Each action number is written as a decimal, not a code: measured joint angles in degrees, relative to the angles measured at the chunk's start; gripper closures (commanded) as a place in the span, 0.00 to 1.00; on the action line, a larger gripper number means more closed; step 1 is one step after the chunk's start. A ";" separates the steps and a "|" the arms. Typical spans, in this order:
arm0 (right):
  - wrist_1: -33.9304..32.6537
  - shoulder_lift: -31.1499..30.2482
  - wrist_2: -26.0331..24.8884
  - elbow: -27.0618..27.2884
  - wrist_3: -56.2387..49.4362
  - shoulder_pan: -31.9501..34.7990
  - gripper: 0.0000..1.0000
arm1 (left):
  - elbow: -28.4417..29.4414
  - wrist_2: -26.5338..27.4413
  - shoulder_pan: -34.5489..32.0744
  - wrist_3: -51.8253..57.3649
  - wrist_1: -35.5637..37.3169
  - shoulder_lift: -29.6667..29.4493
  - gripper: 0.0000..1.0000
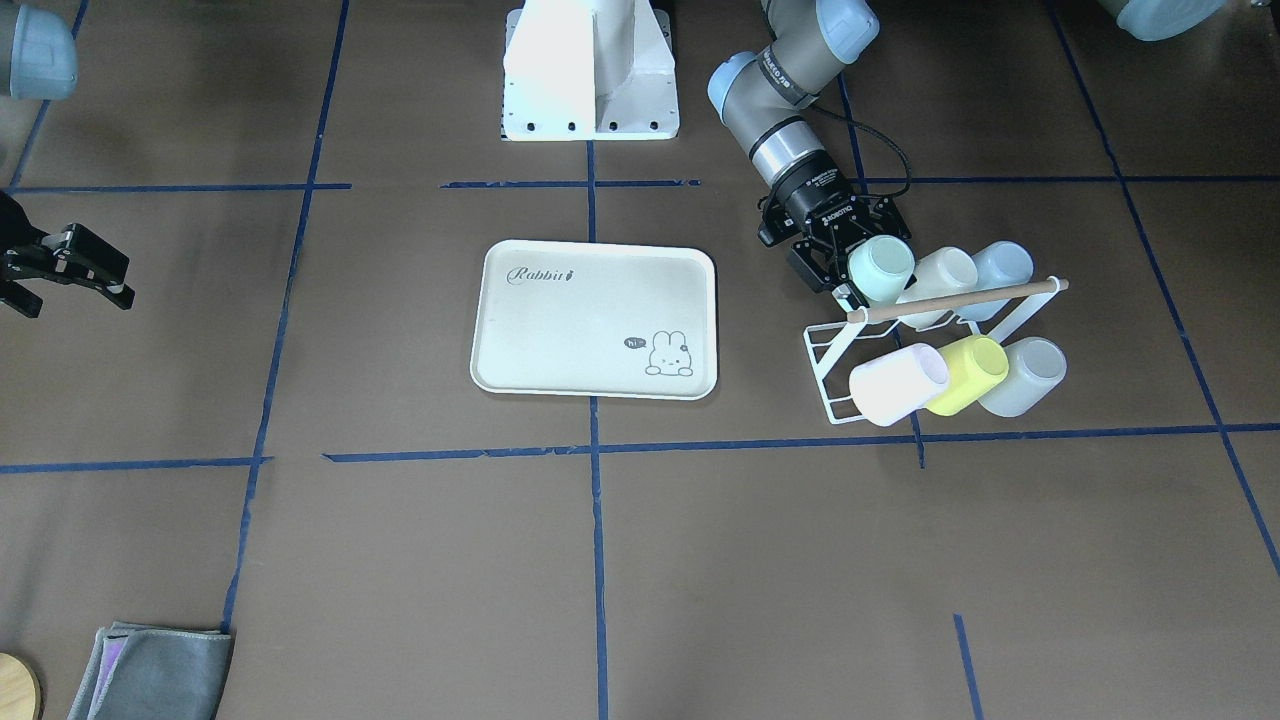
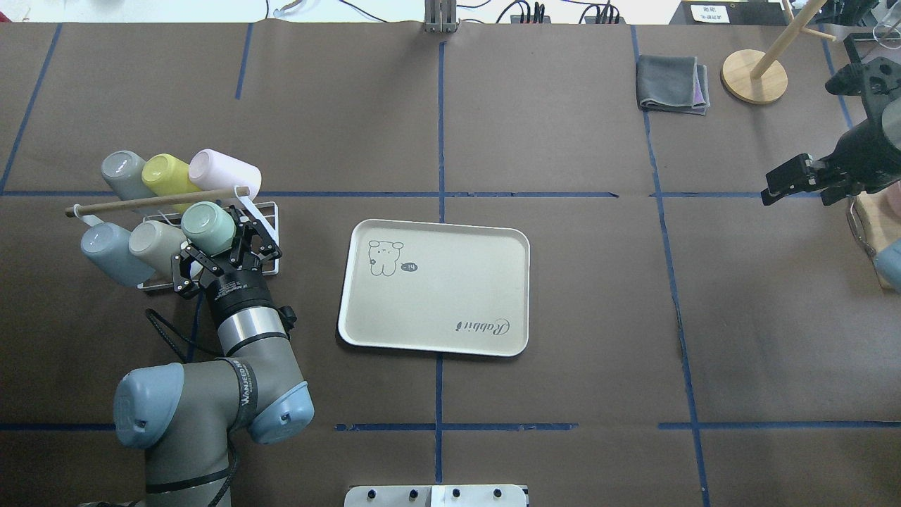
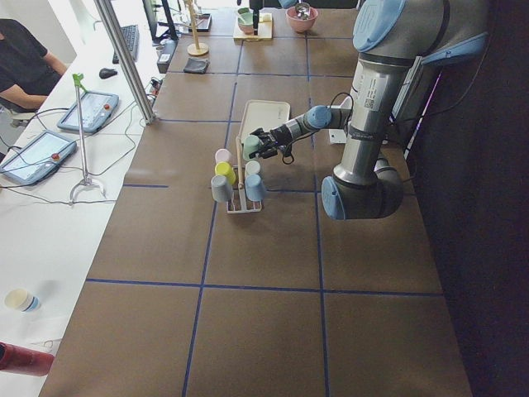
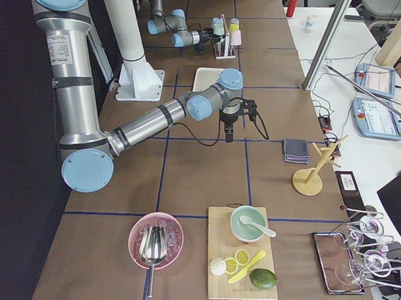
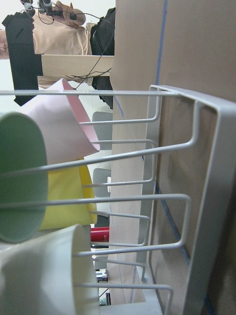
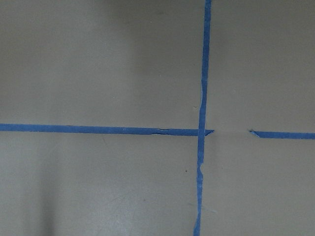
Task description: Pick up and place green cup on tray
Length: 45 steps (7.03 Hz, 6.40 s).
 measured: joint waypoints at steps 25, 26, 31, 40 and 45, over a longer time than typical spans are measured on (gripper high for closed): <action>0.09 1.15 -0.43 0.01 0.02 0.52 0.00 | -4.91 -22.16 -4.37 -45.27 -61.06 -3.85 0.92; 0.09 1.34 -0.49 0.03 0.08 0.52 0.00 | -3.31 -22.27 -4.40 -46.19 -62.22 -4.67 0.93; 0.09 1.44 -0.44 0.00 0.03 0.59 0.00 | 4.38 -33.29 -4.07 -66.10 -82.86 -6.76 0.91; 0.00 1.30 -0.30 -0.26 -0.03 1.25 0.00 | 29.29 -29.47 -1.33 -70.83 -114.53 -13.11 0.86; -0.06 1.09 -0.35 -0.29 0.03 1.39 0.00 | 30.84 -29.14 -1.27 -70.41 -113.80 -13.60 0.36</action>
